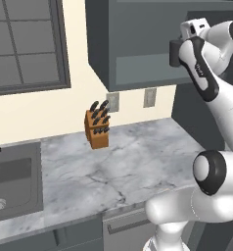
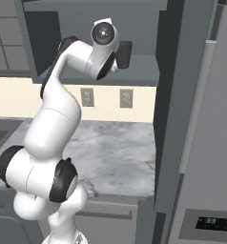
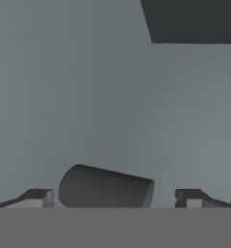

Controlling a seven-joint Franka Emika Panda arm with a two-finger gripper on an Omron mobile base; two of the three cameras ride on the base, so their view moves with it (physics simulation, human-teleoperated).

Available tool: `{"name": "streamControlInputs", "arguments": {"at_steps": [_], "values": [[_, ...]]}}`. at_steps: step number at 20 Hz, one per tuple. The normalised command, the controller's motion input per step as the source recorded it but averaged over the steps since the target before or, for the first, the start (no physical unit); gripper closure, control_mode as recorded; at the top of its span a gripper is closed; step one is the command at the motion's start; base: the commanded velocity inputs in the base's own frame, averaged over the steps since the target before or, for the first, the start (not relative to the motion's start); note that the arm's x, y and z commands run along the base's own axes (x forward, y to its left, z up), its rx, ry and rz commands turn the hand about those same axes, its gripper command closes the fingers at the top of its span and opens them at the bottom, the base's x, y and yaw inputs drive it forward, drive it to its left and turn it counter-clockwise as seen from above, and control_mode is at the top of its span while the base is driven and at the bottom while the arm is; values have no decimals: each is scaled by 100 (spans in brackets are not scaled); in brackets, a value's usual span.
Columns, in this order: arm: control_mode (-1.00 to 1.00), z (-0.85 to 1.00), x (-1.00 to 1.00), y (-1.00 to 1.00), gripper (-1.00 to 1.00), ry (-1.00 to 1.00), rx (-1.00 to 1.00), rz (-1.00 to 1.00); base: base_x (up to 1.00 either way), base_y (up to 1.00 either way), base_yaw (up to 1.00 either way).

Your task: There is a bowl on the dining counter. Grab a lemon wedge from the fridge and place it in the bowl. Then get the liquor bottle and glass cup from the cabinet and place them next to the bowl.

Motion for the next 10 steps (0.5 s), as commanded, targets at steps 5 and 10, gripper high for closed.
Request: {"name": "streamControlInputs", "arguments": {"at_steps": [5,10], "values": [[-100,0,34,-11,-100,-5,-8,0,0,0,0],[-100,0,16,-18,-100,-8,-3,0,0,0,0]]}}
